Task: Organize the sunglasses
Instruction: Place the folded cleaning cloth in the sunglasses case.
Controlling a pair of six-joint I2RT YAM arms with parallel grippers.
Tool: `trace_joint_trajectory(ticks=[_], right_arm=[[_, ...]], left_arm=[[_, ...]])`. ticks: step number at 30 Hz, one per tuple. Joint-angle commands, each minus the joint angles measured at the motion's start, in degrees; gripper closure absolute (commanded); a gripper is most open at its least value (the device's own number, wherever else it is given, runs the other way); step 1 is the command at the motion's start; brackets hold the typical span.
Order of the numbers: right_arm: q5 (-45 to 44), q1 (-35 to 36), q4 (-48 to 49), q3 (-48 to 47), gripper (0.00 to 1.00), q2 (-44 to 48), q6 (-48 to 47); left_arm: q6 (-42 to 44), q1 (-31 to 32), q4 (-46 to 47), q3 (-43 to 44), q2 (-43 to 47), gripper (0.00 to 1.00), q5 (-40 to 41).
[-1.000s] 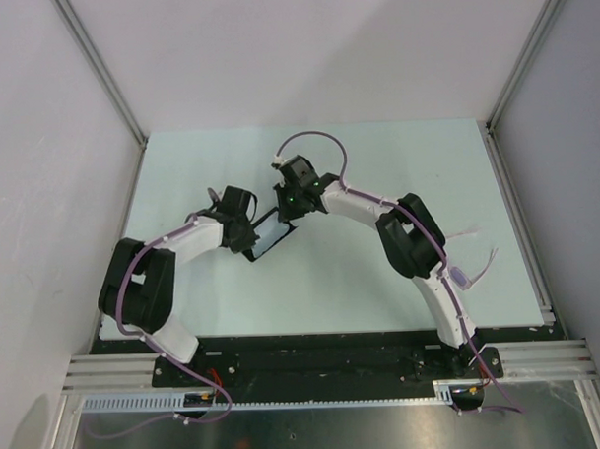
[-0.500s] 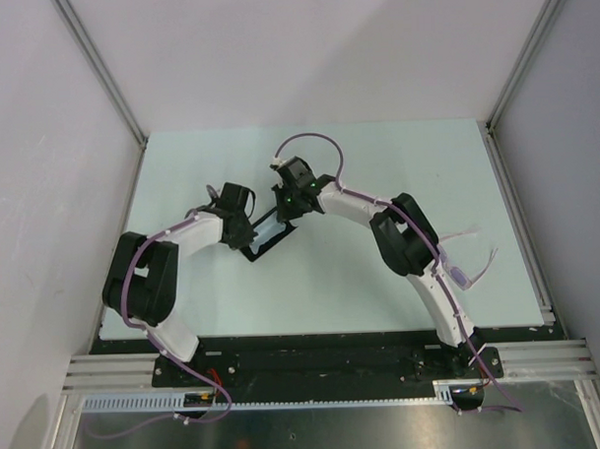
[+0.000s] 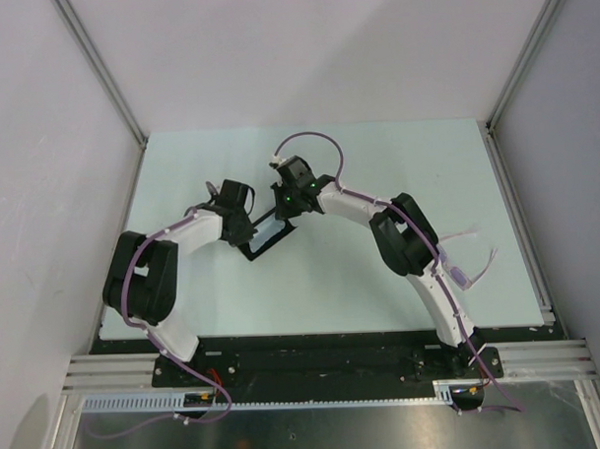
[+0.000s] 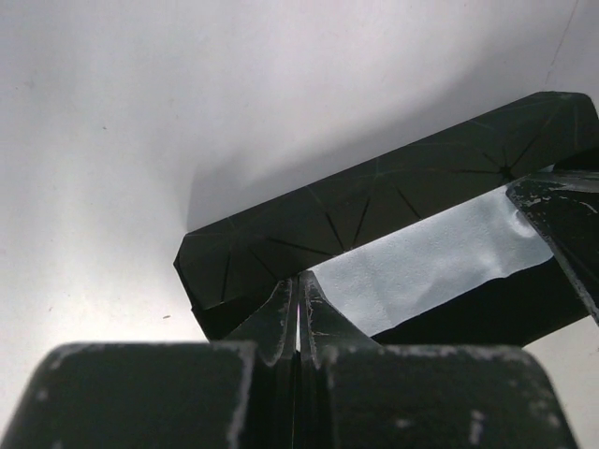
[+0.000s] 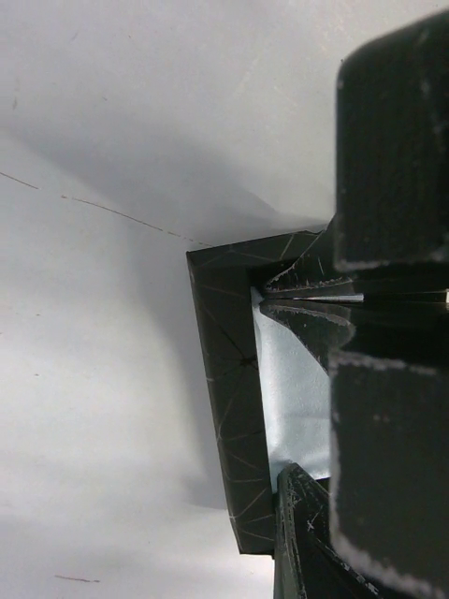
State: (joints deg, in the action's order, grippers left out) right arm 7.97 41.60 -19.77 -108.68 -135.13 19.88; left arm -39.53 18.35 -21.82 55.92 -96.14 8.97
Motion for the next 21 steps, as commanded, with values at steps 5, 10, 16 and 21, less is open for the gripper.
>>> trace_joint_trajectory(ticks=[5, 10, 16, 21], right_arm=[[-1.2, -0.12, 2.98, -1.88, 1.0, -0.57, 0.6], [-1.72, -0.21, 2.81, -1.88, 1.0, -0.84, 0.69], [-1.73, -0.38, 1.67, -2.32, 1.0, -1.19, 0.69], [-1.55, -0.3, 2.01, -2.06, 0.83, -0.49, 0.51]], left_arm=[[1.29, -0.68, 0.47, 2.88, -0.63, 0.99, 1.84], [1.56, -0.77, 0.47, 2.88, -0.98, 1.0, 2.01], [1.74, -0.86, 0.55, 2.18, -1.42, 0.94, 1.93], [1.82, -0.95, 0.47, 2.0, -0.55, 0.82, 2.01]])
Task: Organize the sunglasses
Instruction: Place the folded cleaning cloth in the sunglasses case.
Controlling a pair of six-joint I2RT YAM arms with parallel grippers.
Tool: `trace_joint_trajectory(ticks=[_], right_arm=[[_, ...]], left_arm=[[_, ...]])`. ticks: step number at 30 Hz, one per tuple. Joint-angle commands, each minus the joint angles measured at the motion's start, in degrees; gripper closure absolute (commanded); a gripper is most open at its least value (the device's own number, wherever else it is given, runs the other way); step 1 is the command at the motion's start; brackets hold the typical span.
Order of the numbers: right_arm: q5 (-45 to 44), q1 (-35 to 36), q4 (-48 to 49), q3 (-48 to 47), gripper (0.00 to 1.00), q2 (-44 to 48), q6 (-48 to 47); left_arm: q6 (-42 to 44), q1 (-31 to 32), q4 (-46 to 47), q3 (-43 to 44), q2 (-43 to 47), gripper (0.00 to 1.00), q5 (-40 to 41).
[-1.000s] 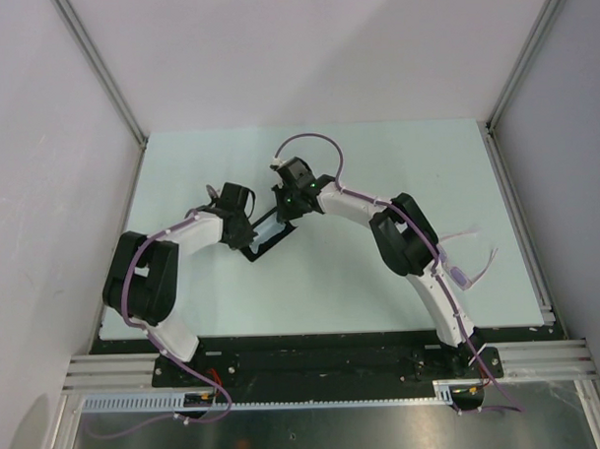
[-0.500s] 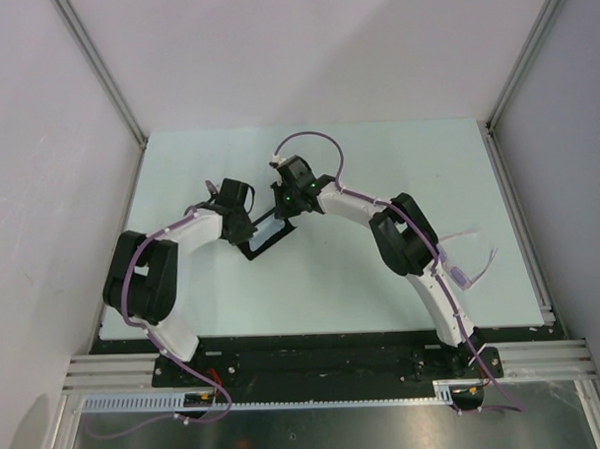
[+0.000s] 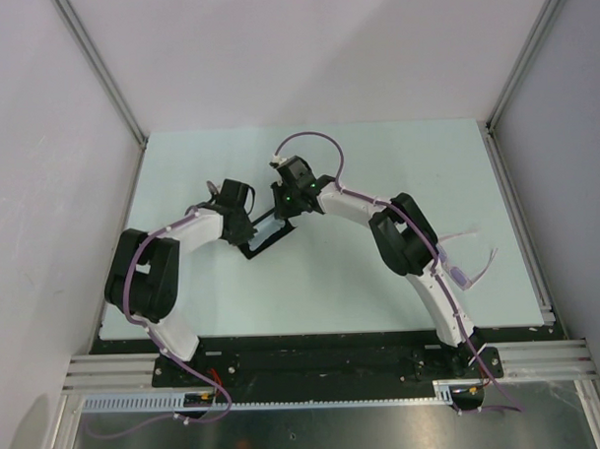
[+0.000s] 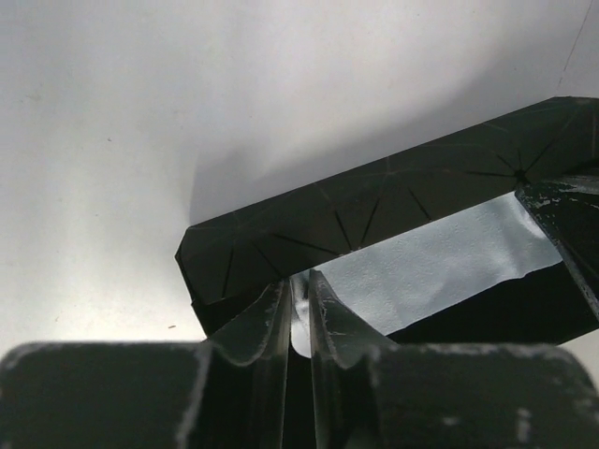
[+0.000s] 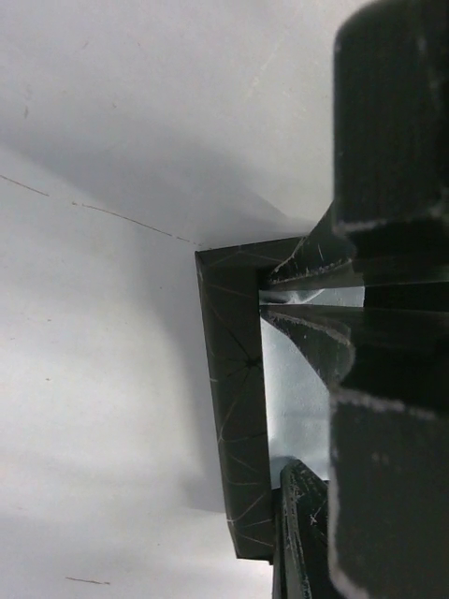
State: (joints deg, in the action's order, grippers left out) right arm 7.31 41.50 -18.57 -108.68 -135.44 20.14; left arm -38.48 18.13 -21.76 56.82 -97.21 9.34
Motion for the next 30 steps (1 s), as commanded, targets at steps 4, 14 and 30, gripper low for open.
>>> trace_joint_trajectory(ticks=[4, 14, 30], right_arm=[[-1.33, -0.01, 1.16, -1.8, 0.73, 1.05, -0.1], [-1.25, -0.1, 1.6, -1.09, 0.68, 3.33, 0.16], [-3.97, 1.31, 0.9, 1.02, 0.67, 8.26, -1.51]], left_arm=[[1.13, -0.73, 0.05, 1.01, 1.67, 0.73, 2.17], [1.3, -0.73, -0.3, 1.28, 2.72, 0.72, 1.91], [1.04, -0.73, -0.57, 1.1, 5.19, 0.7, 0.06]])
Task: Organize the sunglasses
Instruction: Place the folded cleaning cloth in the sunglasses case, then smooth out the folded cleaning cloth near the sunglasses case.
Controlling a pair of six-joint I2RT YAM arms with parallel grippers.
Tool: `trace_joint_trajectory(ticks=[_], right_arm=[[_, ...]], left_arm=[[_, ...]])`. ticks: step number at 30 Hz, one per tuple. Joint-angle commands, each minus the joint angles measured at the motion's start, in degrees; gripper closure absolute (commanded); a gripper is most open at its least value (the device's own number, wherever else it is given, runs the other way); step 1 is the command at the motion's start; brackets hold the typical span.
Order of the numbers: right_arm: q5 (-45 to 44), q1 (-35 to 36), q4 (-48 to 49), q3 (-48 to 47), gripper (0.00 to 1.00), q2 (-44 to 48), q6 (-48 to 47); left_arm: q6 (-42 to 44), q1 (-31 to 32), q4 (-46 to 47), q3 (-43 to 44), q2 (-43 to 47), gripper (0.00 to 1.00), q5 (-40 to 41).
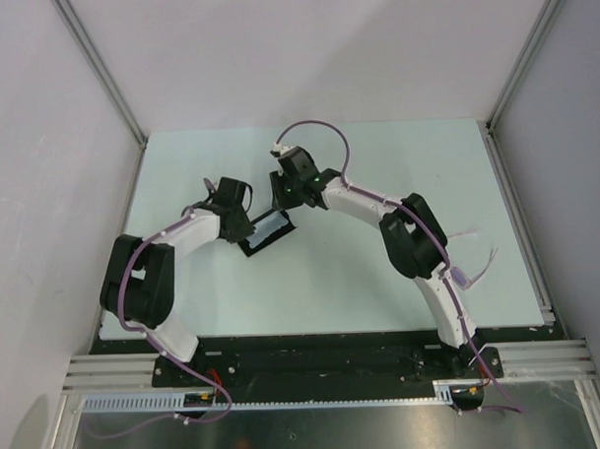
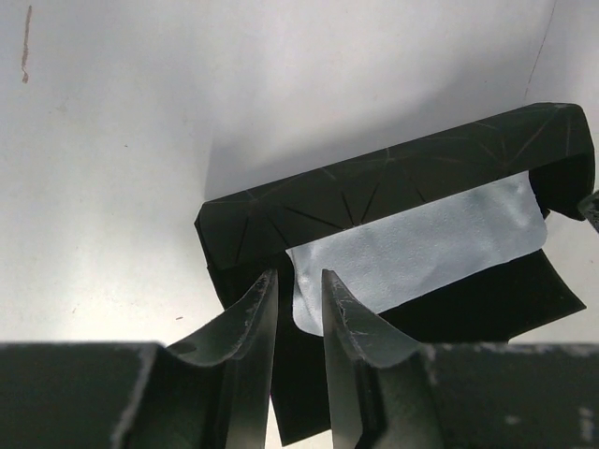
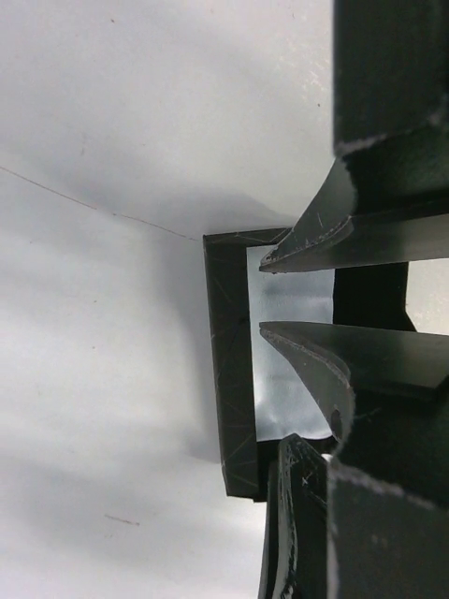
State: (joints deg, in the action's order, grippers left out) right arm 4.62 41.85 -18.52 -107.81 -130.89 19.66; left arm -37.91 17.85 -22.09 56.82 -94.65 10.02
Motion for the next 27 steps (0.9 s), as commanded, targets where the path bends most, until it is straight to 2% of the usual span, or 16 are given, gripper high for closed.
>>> trace_joint_trajectory(ticks=[1, 6, 9, 19, 27], right_arm=[[-0.85, 1.04, 1.12, 0.14, 0.71, 3.63, -1.11], [0.56, 2.01, 1.03, -0.12, 0.89, 2.31, -1.38], [2.14, 2.45, 1.38, 0.14, 0.93, 1.87, -1.2], [9.96, 5.7, 4.9, 0.5, 0.99, -0.85, 0.9], [10.32, 6.93, 2.71, -3.37, 1.0, -5.95, 1.78]], left_arm=[[0.47, -0.44, -0.15, 1.02, 2.89, 0.71, -0.7], [0.64, -0.53, -0.15, 0.75, 4.3, 0.71, -0.53], [1.43, -0.79, -0.24, 0.84, 5.79, 0.71, 0.17], [3.81, -5.71, -0.59, -2.5, 9.13, 0.71, 0.18], [4.16, -6.95, -0.5, -2.15, 6.68, 0.74, -2.99]])
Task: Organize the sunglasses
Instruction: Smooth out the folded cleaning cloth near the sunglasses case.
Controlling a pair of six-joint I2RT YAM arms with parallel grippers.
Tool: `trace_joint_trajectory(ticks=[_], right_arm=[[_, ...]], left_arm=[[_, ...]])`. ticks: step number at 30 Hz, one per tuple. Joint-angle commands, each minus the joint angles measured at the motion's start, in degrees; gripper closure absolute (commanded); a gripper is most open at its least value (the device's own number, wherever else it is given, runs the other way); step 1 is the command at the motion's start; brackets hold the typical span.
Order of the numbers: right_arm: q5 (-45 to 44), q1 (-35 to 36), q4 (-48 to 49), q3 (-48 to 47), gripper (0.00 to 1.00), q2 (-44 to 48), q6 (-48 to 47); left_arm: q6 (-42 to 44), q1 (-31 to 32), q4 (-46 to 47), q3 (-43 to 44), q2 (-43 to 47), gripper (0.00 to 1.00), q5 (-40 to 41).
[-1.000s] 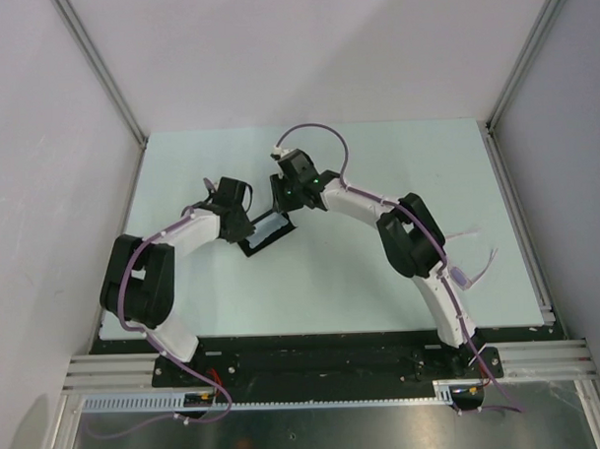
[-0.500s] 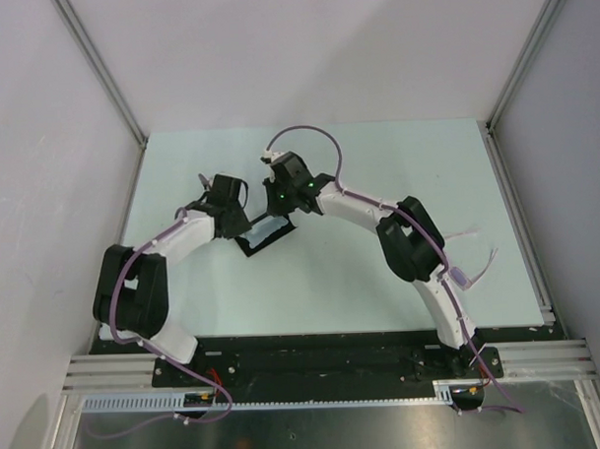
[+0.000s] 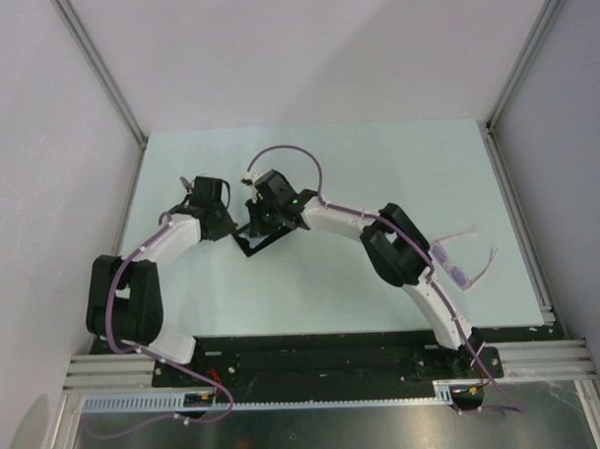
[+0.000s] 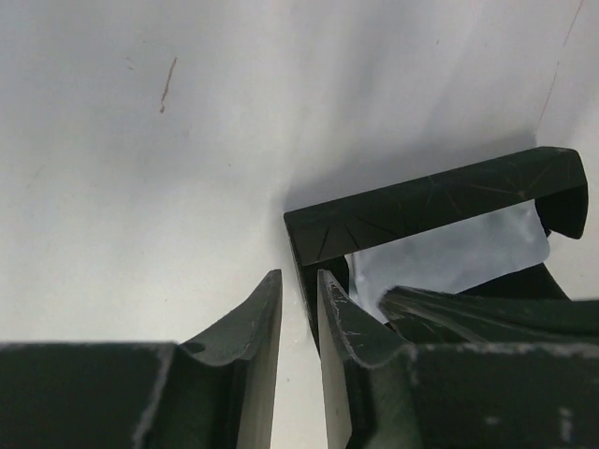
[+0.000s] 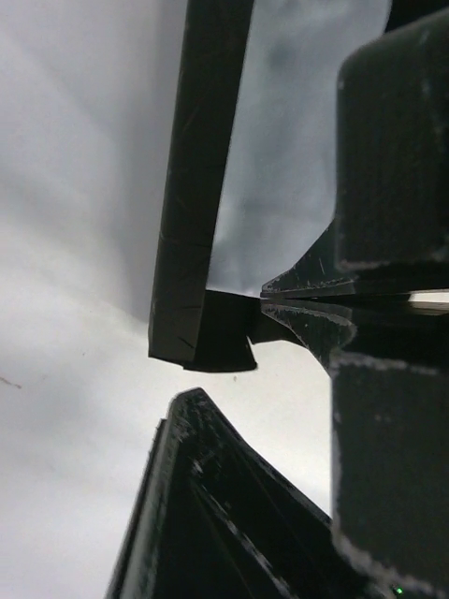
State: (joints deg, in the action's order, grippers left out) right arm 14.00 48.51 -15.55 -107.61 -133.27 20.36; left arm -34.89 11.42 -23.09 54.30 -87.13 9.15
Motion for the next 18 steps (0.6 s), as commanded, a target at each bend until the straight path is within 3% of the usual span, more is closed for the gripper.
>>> trace_joint_trajectory(ticks=[1, 18], right_arm=[[0.77, 0.27, -0.44, -4.0, 1.0, -4.1, 1.17], [-3.54, 0.27, 2.37, -3.83, 1.0, -4.19, 1.26]], left_arm=[[1.23, -0.78, 0.59, 0.54, -1.45, 0.74, -2.46], [1.5, -0.79, 1.03, 0.72, -4.18, 0.73, -4.49]])
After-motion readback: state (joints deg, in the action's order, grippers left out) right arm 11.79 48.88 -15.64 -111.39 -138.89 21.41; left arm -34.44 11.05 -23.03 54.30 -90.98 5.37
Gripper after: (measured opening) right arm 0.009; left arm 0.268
